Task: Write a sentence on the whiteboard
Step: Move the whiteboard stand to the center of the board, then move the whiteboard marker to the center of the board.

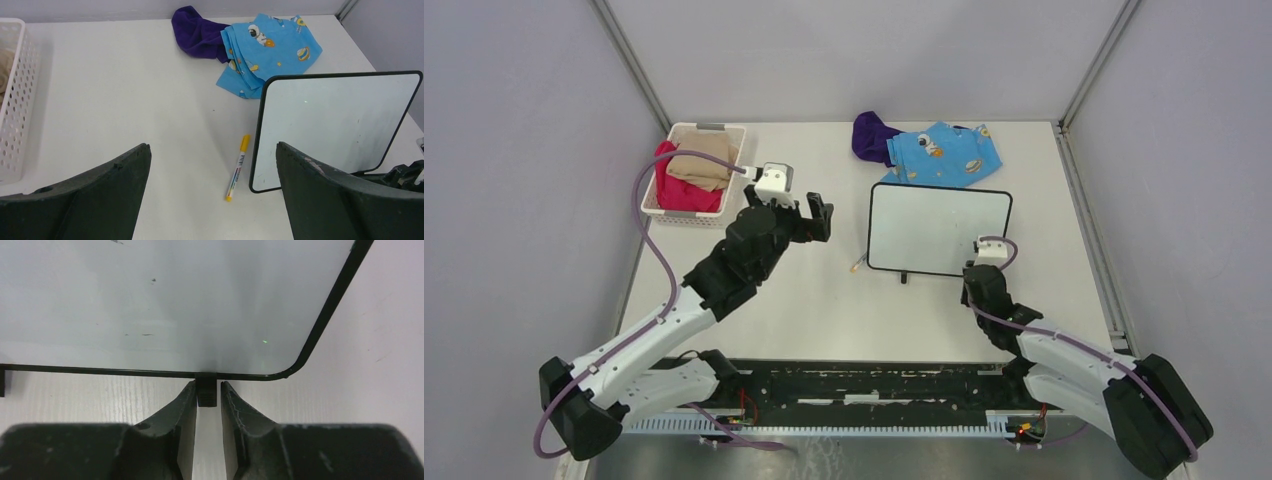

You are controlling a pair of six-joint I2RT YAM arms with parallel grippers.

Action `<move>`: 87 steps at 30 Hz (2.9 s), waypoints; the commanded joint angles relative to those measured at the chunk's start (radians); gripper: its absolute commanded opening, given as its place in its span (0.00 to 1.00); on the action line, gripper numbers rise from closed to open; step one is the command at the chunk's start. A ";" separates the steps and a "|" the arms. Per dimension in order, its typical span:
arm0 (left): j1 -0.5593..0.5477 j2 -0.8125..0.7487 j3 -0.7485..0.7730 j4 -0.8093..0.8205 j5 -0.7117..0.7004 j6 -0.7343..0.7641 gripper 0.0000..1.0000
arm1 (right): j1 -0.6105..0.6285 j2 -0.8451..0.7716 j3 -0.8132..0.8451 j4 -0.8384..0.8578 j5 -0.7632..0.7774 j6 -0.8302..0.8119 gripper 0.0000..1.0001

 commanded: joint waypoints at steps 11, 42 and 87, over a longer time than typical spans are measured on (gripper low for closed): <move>-0.008 0.116 0.018 0.016 -0.118 0.021 1.00 | -0.005 -0.148 0.036 -0.168 -0.037 -0.019 0.65; 0.068 0.757 0.209 -0.186 0.545 0.384 0.67 | -0.005 -0.558 0.139 -0.311 -0.190 -0.173 0.71; 0.088 0.701 0.059 -0.210 0.446 0.289 0.07 | -0.004 -0.589 0.123 -0.300 -0.172 -0.166 0.70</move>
